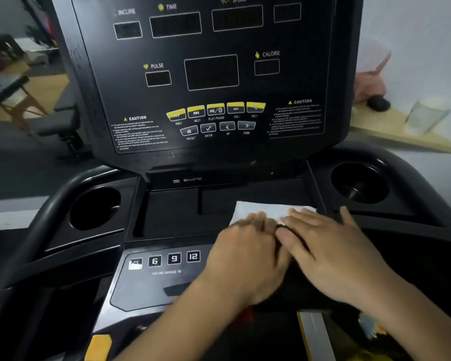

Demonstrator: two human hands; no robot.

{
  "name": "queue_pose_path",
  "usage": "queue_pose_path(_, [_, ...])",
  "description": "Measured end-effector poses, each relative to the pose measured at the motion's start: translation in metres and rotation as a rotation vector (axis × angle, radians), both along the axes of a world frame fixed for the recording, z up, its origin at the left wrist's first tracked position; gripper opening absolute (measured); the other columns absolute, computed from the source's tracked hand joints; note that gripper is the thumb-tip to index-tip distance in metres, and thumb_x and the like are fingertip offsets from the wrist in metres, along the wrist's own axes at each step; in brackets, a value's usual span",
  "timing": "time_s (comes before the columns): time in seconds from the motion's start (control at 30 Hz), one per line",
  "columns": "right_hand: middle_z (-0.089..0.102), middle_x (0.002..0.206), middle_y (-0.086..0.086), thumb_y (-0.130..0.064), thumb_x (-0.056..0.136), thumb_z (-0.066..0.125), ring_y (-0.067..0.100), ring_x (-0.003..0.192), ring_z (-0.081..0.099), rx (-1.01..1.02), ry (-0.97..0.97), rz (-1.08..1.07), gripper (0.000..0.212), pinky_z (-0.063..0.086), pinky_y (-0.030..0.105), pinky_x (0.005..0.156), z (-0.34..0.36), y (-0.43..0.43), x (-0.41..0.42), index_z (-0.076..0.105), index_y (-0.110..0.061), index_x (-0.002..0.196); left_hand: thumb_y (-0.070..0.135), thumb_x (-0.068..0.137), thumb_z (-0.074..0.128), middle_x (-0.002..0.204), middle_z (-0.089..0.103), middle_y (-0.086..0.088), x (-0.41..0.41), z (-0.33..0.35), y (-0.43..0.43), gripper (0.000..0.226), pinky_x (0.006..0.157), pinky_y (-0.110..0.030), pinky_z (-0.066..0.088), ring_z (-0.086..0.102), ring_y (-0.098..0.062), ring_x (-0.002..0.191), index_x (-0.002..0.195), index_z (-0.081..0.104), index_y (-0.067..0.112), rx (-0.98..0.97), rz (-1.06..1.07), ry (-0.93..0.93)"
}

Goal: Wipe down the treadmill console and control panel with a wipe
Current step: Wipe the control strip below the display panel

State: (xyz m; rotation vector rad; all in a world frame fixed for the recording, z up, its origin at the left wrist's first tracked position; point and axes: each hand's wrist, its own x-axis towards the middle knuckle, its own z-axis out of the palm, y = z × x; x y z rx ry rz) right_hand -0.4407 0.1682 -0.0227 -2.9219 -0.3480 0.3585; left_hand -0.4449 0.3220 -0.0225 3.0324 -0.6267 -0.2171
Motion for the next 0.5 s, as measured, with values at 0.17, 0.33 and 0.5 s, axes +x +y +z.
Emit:
queue_pose_path(0.17, [0.025,0.157,-0.017,-0.059,0.089,-0.005,0.006,0.143,0.024,0.052,0.009,-0.041,0.07,-0.002,0.057,0.117,0.0,-0.001,0.04,0.031,-0.04,0.146,0.037,0.104,0.018,0.156,0.029,-0.017,0.037,0.0,-0.021,0.055,0.109,-0.039,0.033,0.033,-0.03,0.14,0.152,0.023,0.01,0.011,0.021,0.105])
queue_pose_path(0.33, [0.026,0.157,-0.013,-0.055,0.093,-0.001,0.008,0.144,0.022,0.01,0.04,-0.028,0.065,0.003,0.057,0.117,0.002,0.002,0.046,0.031,-0.039,0.146,0.037,0.103,0.018,0.154,0.031,-0.019,0.043,0.0,-0.019,0.056,0.107,-0.042,0.035,0.034,-0.031,0.14,0.151,0.023,0.008,0.049,0.053,0.135])
queue_pose_path(0.5, [0.027,0.155,-0.019,-0.058,0.088,-0.003,0.0,0.143,0.017,0.03,0.072,0.023,0.069,-0.001,0.051,0.119,0.011,-0.006,0.005,0.034,-0.043,0.144,0.039,0.102,0.021,0.122,0.059,-0.014,0.001,0.011,-0.018,0.049,0.081,-0.039,0.045,0.057,-0.031,0.105,0.126,0.052,0.01,0.052,0.052,0.042])
